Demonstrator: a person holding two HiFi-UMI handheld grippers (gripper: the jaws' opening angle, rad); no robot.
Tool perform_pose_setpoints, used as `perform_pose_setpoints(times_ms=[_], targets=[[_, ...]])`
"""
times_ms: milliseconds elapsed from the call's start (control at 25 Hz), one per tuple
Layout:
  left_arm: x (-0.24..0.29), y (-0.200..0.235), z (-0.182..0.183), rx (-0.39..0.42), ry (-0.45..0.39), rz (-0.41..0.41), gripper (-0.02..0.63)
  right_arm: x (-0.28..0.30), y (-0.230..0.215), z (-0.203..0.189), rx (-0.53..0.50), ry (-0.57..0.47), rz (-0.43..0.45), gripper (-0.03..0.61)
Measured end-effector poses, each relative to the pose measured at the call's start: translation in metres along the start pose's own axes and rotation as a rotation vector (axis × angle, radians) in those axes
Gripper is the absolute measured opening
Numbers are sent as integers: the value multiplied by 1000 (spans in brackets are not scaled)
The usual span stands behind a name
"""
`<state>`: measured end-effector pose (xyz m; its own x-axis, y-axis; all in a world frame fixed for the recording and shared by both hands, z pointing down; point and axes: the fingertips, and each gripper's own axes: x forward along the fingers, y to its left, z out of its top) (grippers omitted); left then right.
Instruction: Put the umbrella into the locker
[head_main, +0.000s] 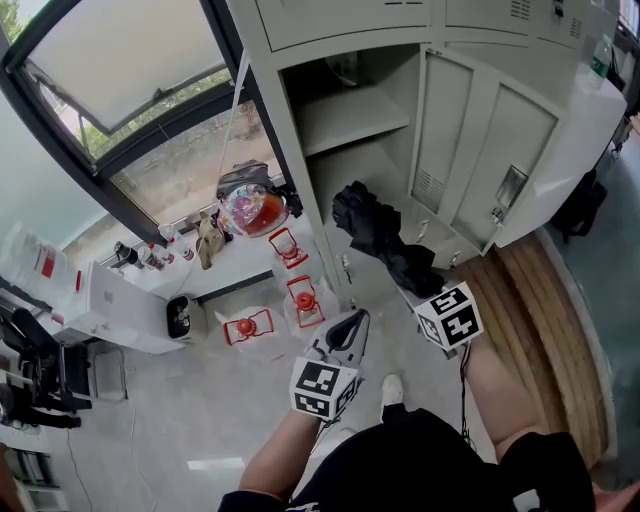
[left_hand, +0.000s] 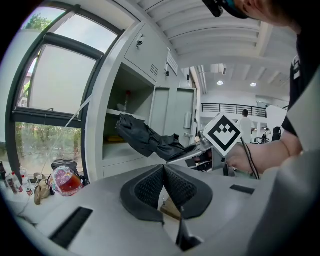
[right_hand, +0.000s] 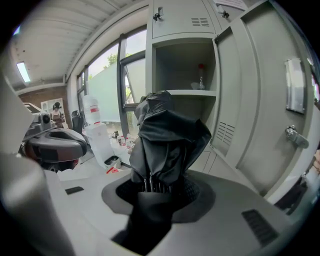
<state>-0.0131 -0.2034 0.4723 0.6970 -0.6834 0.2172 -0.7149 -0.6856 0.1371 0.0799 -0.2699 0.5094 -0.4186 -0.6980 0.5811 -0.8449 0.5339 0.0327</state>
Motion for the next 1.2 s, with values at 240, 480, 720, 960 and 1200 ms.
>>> perform_pose_setpoints(times_ms=[240, 480, 720, 960, 1200], targets=[[27, 8, 5, 8, 5, 8, 15, 27, -24, 19, -27, 10, 13, 201], [48, 18, 14, 10, -5, 40, 15, 49, -42, 36, -62, 21, 38, 201], [65, 25, 28, 15, -21, 77, 15, 65, -59, 51, -114, 31, 51, 201], [82, 24, 36, 15, -31, 92, 15, 81, -73, 61, -163, 60, 56, 201], [93, 23, 38, 26, -23, 92, 15, 96, -78, 71, -192, 76, 57, 201]])
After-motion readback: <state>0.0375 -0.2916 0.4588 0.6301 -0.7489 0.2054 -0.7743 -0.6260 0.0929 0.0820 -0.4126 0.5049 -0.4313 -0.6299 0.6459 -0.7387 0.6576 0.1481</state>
